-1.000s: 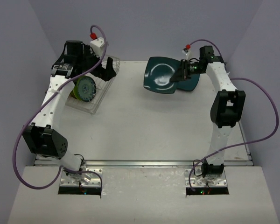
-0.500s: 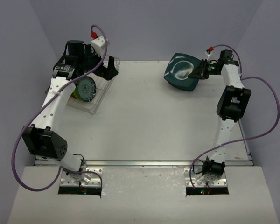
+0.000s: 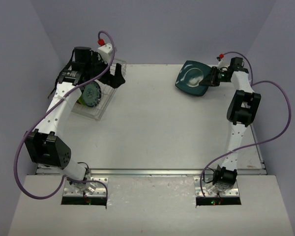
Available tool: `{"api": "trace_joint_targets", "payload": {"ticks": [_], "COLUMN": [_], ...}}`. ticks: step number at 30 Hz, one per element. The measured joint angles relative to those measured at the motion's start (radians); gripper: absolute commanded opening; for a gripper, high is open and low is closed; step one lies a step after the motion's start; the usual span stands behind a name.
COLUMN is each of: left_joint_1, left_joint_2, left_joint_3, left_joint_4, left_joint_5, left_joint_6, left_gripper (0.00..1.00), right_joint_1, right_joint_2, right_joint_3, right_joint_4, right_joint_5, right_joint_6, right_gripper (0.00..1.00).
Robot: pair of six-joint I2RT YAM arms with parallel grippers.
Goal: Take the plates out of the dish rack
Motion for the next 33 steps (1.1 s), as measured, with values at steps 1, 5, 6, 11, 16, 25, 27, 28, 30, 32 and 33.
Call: {"api": "trace_joint_targets", "payload": {"ticks": [1,5,6,11,16,25,27,28,30,32,33], "left_joint_1": [0.0,0.0,0.0,0.0,0.0,0.0,0.0,0.0,0.0,0.0,0.0], "left_joint_2": [0.0,0.0,0.0,0.0,0.0,0.0,0.0,0.0,0.0,0.0,0.0], "left_joint_3": [-0.005,-0.012,-0.012,-0.017,-0.027,-0.028,-0.028,-0.028,-0.028,-0.028,-0.028], "left_joint_4": [0.0,0.001,0.002,0.004,0.004,0.004,0.004,0.004,0.004,0.004,0.004], "left_joint_5": [0.0,0.001,0.001,0.005,0.014,0.029,0.033,0.035,0.036,0.038,0.039], "left_joint_6": [0.0,0.0,0.0,0.0,-0.001,-0.004,-0.004,-0.005,-0.007,-0.01,-0.011], "left_gripper": [1.0,1.0,1.0,1.0,1.0,1.0,1.0,1.0,1.0,1.0,1.0], "right_joint_1": [0.0,-0.004,-0.004,-0.006,-0.006,-0.011,-0.012,-0.013,-0.013,-0.013,-0.013], "right_joint_2": [0.0,0.001,0.001,0.001,0.002,0.022,0.025,0.025,0.026,0.026,0.026], "right_joint_3": [0.0,0.0,0.0,0.0,0.0,0.0,0.0,0.0,0.0,0.0,0.0], "right_joint_4": [0.004,0.017,0.019,0.038,0.043,0.067,0.079,0.081,0.089,0.102,0.109], "right_joint_5": [0.009,0.027,0.027,0.04,0.055,0.159,0.193,0.201,0.226,0.261,0.278], "right_joint_6": [-0.004,-0.019,-0.022,-0.043,-0.058,-0.084,-0.092,-0.095,-0.103,-0.113,-0.116], "right_gripper": [0.0,0.07,0.09,0.15,0.21,0.43,0.45,0.46,0.5,0.54,0.57]}}
